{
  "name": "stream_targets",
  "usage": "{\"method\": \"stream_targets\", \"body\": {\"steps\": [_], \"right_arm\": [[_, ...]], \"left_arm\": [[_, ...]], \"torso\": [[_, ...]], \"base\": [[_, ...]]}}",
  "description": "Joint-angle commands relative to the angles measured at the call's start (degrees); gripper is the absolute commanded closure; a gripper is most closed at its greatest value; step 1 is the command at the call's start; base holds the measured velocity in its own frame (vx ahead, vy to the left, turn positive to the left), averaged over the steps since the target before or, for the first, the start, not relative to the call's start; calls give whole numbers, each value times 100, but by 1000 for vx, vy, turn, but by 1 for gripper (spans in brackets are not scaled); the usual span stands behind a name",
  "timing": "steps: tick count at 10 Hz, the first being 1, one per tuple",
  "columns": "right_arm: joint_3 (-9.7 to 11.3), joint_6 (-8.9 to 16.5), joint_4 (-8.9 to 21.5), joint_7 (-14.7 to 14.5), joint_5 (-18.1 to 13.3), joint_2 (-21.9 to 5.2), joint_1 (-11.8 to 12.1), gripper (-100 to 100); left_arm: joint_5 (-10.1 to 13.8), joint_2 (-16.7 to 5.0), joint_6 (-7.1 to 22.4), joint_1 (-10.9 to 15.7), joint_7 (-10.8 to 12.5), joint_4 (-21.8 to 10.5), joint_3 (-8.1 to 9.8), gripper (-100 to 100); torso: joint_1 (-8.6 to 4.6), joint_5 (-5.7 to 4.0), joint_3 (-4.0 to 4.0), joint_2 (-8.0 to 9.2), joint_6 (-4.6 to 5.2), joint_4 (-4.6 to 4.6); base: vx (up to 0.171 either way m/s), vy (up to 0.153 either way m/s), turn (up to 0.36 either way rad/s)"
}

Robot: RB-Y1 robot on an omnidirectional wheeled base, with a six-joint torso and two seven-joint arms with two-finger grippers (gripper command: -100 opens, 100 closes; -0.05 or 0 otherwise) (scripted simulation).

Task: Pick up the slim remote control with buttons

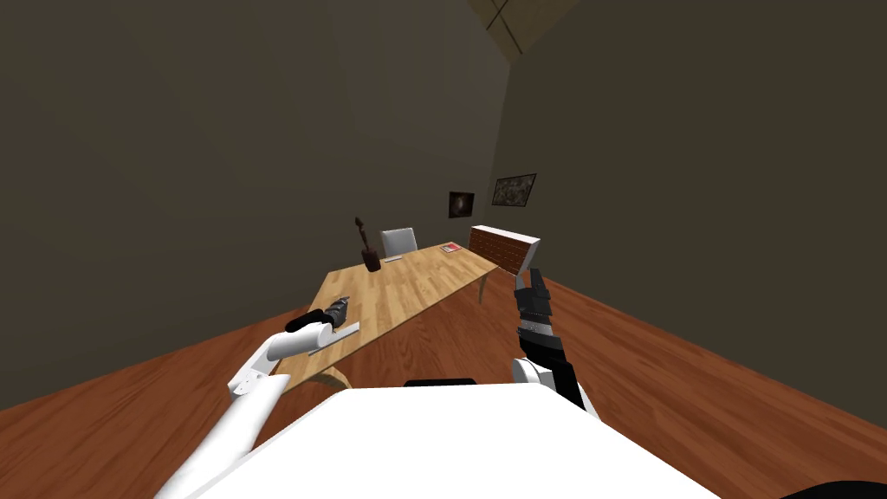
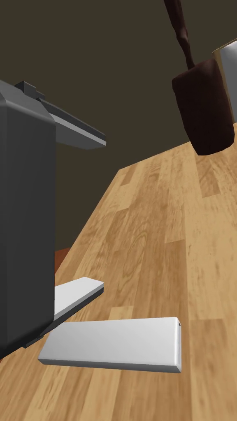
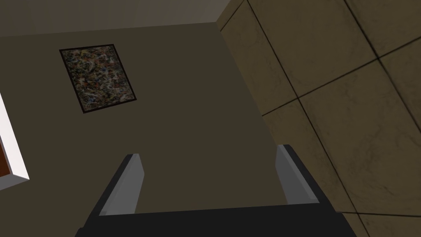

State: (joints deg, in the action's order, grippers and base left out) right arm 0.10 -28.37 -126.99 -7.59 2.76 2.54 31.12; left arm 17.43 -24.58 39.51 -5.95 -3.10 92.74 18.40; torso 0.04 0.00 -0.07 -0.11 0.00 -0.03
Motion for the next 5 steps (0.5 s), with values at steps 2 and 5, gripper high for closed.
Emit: {"method": "stream_targets", "body": {"steps": [2,5], "right_arm": [[0,0,0,0,0,0,0,0],[0,0,0,0,0,0,0,0]], "left_arm": [[85,-57,418,92,-33,-366,124,-100],[159,-125,777,196,-50,-745,206,-100]], "torso": [[0,1,2,3,-2,0],[7,2,2,3,0,1]], "base": [[21,11,-54],[20,20,-49]]}}
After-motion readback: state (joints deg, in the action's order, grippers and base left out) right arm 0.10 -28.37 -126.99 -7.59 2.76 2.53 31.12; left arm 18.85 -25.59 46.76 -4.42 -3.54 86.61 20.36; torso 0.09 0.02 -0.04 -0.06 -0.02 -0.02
